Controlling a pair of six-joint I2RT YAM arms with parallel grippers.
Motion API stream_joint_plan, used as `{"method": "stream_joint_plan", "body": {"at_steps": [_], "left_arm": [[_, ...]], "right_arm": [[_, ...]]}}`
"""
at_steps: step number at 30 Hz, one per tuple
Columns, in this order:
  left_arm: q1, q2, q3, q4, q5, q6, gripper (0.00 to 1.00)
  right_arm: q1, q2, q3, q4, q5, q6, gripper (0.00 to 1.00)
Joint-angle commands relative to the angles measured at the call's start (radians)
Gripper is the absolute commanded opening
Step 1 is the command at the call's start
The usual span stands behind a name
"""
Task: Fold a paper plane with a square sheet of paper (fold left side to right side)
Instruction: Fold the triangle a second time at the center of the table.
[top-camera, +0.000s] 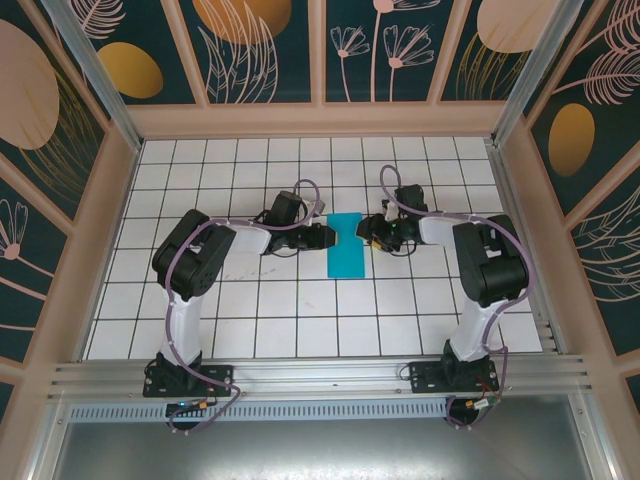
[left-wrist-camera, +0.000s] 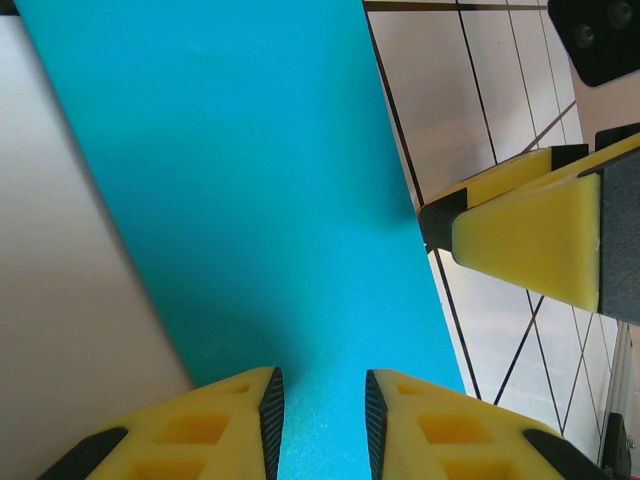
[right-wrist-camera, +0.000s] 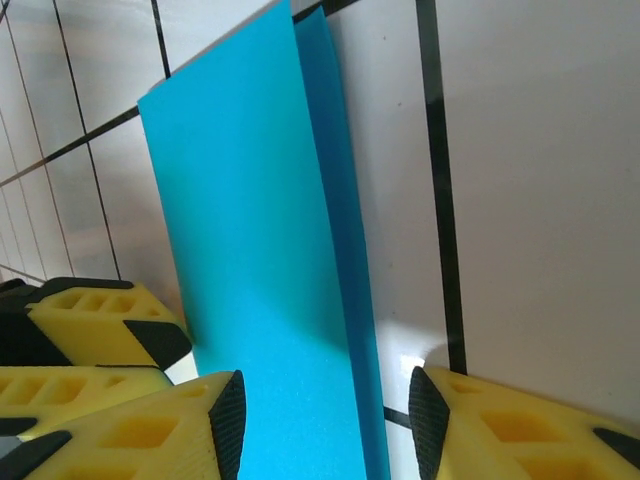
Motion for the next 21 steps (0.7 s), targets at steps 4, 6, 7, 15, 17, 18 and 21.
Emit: {"method": "stream_joint_plan", "body": {"at_steps": [4, 6, 7, 15, 17, 18, 21], "left_arm": [[-0.001, 0.0, -0.011, -0.045, -0.02, 0.024, 0.32], [0.0, -0.004, -0.01, -0.047, -0.022, 0.029, 0.32], [-0.001, -0.005, -0.008, -0.05, -0.021, 0.031, 0.32], [-0.001, -0.033, 0.001, -0.056, -0.03, 0.044, 0.33], [-0.001, -0.065, -0.006, -0.057, -0.053, 0.062, 0.33], [0.0, -0.089, -0.014, -0.052, -0.069, 0.074, 0.34], [-0.001, -0.17, -0.042, -0.054, -0.129, 0.119, 0.4]], "right_arm": [[0.002, 0.051, 0.038, 0.017, -0.058, 0.01, 0.48], [0.007, 0.051, 0.04, 0.02, -0.065, 0.009, 0.46], [0.007, 0.05, 0.041, 0.021, -0.068, 0.009, 0.46], [0.011, 0.043, 0.053, 0.014, -0.075, 0.001, 0.39], [0.01, 0.033, 0.052, 0.01, -0.073, 0.0, 0.36], [0.01, 0.027, 0.052, 0.01, -0.076, 0.0, 0.35], [0.01, 0.012, 0.057, 0.008, -0.088, 0.003, 0.3]]}}
